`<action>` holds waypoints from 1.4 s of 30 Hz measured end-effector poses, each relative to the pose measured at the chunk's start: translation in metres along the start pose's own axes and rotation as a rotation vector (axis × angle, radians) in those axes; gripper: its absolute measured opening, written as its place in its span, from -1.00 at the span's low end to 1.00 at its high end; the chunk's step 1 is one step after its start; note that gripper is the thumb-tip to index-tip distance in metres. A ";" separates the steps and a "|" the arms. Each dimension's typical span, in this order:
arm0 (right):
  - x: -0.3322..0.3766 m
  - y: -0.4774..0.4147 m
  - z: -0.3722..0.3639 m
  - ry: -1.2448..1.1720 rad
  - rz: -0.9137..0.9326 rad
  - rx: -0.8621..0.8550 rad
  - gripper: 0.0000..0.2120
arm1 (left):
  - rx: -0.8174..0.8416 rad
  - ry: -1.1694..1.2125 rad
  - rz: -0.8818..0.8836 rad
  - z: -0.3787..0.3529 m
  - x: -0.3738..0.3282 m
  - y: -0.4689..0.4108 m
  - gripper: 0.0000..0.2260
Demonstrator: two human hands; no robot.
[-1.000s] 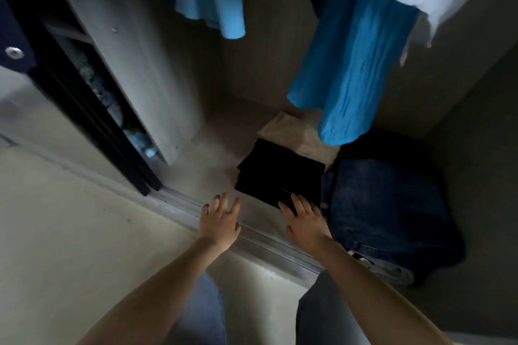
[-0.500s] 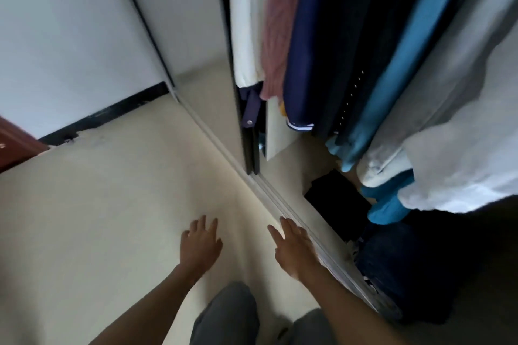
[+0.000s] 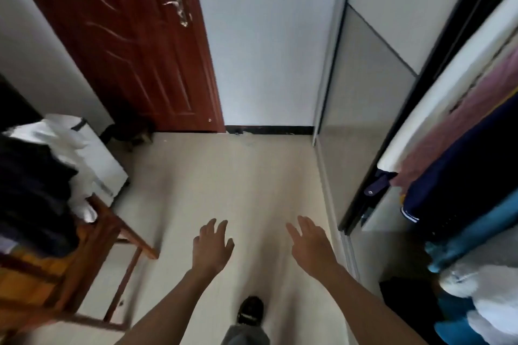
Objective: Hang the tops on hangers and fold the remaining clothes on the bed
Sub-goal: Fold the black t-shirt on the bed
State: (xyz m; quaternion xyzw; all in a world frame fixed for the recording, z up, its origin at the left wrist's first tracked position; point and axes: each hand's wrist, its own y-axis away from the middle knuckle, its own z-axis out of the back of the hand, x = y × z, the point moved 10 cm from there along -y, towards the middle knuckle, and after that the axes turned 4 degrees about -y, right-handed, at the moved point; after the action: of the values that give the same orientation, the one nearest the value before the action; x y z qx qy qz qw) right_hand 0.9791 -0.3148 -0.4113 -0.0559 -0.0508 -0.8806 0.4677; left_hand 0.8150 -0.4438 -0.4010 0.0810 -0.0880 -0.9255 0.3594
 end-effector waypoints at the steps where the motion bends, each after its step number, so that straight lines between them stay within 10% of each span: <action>1: 0.018 -0.006 0.004 0.006 0.055 0.002 -0.34 | -0.009 0.008 0.057 0.008 0.021 0.012 -0.53; 18: 0.365 -0.068 0.064 -0.014 0.823 -0.161 -0.44 | -0.364 0.127 0.746 0.116 0.324 0.198 -0.56; 28: 0.520 -0.137 0.077 0.074 0.951 -0.139 -0.39 | -0.594 0.046 0.748 0.193 0.484 0.162 -0.64; 34: 0.585 -0.173 0.081 0.043 0.954 -0.193 -0.37 | -0.361 0.061 0.778 0.177 0.534 0.120 -0.63; 42: 0.631 -0.209 0.092 -0.187 0.924 -0.159 -0.40 | -0.472 0.201 0.820 0.174 0.542 0.114 -0.72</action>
State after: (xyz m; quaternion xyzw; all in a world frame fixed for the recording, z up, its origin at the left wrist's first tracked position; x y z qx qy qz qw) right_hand 0.4592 -0.7012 -0.2363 -0.1874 0.0051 -0.5728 0.7980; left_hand 0.4574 -0.8768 -0.2542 0.0449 0.1351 -0.6897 0.7100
